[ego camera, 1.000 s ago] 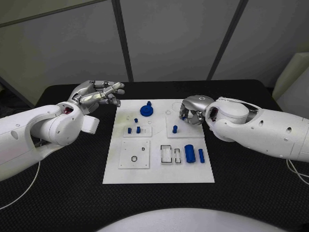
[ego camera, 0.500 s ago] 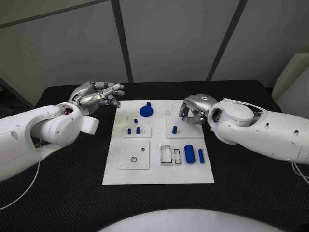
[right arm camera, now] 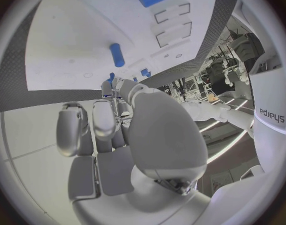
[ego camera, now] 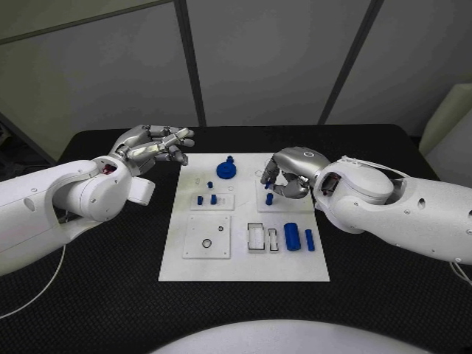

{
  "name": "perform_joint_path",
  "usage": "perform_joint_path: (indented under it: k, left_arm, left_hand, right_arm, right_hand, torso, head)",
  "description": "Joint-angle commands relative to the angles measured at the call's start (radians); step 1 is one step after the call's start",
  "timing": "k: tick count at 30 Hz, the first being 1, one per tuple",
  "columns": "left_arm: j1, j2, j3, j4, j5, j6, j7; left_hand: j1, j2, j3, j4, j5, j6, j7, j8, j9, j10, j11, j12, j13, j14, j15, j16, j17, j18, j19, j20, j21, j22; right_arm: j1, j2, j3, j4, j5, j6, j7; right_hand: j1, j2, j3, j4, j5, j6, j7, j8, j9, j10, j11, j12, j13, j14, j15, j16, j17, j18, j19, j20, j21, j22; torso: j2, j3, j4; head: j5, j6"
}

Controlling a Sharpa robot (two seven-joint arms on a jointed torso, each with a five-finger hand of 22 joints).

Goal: Assemble the parts on the task board

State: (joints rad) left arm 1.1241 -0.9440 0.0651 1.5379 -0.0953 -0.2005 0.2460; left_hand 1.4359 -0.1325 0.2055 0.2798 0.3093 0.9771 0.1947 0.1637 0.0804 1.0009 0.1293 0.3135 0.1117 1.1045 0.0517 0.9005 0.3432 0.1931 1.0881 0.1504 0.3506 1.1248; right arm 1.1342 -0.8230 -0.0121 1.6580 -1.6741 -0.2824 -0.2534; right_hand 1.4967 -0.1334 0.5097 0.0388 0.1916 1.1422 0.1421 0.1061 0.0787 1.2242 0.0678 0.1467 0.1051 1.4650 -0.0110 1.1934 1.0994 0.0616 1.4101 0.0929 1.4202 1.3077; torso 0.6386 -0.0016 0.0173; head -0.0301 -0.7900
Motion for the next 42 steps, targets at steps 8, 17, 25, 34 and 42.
perform_joint_path:
  k: [8,17,25,34,42]
  left_arm:
    - [0.001,0.006,0.001,-0.001,0.005,0.017,0.002]
    - [0.001,0.014,0.001,0.0,0.005,0.018,0.002]
    - [0.001,0.019,0.001,-0.001,0.005,0.021,0.003]
    - [0.001,0.025,0.001,-0.003,0.005,0.033,0.009]
    - [0.002,0.026,0.001,-0.002,0.005,0.05,0.016]
  left_hand:
    - [0.002,0.001,-0.01,0.0,-0.001,-0.007,0.001,0.004,-0.002,-0.007,0.0,0.004,0.002,-0.008,0.002,-0.006,-0.001,-0.013,0.004,0.003,-0.007,-0.002]
    - [0.002,0.001,-0.01,0.0,-0.001,-0.007,0.001,0.004,-0.002,-0.007,0.0,0.004,0.002,-0.008,0.002,-0.006,-0.001,-0.013,0.004,0.003,-0.007,-0.002]
    - [0.002,0.001,-0.01,0.0,-0.001,-0.007,0.001,0.004,-0.002,-0.007,0.0,0.004,0.002,-0.008,0.002,-0.006,-0.001,-0.013,0.004,0.003,-0.007,-0.002]
    - [0.003,0.002,-0.012,-0.001,-0.001,-0.009,0.001,0.006,-0.002,-0.009,0.0,0.006,0.002,-0.009,0.003,-0.006,-0.002,-0.013,0.004,0.003,-0.008,-0.002]
    - [0.004,0.003,-0.014,0.0,-0.001,-0.011,0.002,0.006,-0.002,-0.012,0.001,0.008,0.002,-0.01,0.003,-0.007,-0.003,-0.013,0.003,0.004,-0.01,-0.003]
  right_arm:
    - [0.002,0.062,0.001,0.036,0.032,-0.015,0.015]
    - [-0.012,0.142,0.0,0.01,0.038,0.014,0.03]
    - [-0.046,0.193,-0.002,-0.018,0.039,0.035,0.043]
    - [-0.066,0.221,-0.004,-0.049,0.039,0.048,0.051]
    - [-0.071,0.231,-0.02,-0.057,0.039,0.059,0.055]
  right_hand:
    - [-0.009,0.0,0.0,-0.002,-0.002,0.007,0.0,-0.005,0.001,0.005,0.001,-0.006,0.0,0.041,-0.002,0.006,0.004,-0.009,0.009,0.002,0.006,0.07]
    - [-0.01,0.0,0.0,-0.002,-0.002,0.007,0.0,-0.006,0.001,0.005,0.001,-0.006,0.0,0.041,-0.002,0.008,0.006,-0.009,0.01,0.002,0.008,0.071]
    - [-0.01,0.0,0.0,-0.003,-0.001,0.007,0.0,-0.006,0.0,0.005,0.001,-0.007,-0.001,0.041,-0.002,0.007,0.004,-0.009,0.011,0.002,0.008,0.073]
    - [-0.012,0.0,-0.001,-0.004,0.0,0.006,0.0,-0.007,0.0,0.004,0.001,-0.008,-0.001,0.041,-0.002,0.008,0.005,-0.01,0.013,0.002,0.011,0.075]
    - [-0.012,0.001,-0.001,-0.005,0.002,0.006,0.0,-0.008,0.0,0.004,0.001,-0.009,-0.001,0.041,-0.002,0.009,0.005,-0.01,0.013,0.002,0.011,0.076]
  torso:
    - [0.0,-0.0028,0.0033]
    - [0.0,-0.002,0.0015]
    - [0.001,-0.0009,0.0013]
    - [0.001,-0.0013,0.002]
    - [0.001,-0.0016,0.0026]
  head:
    - [0.04,-0.012]
    - [0.063,-0.019]
    - [0.084,-0.032]
    - [0.101,-0.04]
    - [0.106,-0.046]
